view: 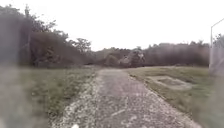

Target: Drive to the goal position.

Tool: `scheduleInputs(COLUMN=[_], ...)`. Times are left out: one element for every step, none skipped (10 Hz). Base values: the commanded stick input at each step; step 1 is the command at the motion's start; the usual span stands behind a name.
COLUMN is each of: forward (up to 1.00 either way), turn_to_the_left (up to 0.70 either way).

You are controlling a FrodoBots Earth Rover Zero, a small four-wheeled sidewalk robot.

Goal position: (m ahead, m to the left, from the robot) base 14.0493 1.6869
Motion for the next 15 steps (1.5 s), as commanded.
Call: scheduleInputs(forward=[1.0, 1.0, 1.0, 1.0, 1.0, 1.0, 1.0, 1.0, 1.0, 1.0, 1.0, 1.0, 1.0, 1.0, 1.0], turn_to_the_left=[0.0, 0.0, 0.0, 0.0, 0.0, 0.0, 0.0, 0.0, 0.0, 0.0, -0.14, -0.3, -0.38, -0.05, 0.0])
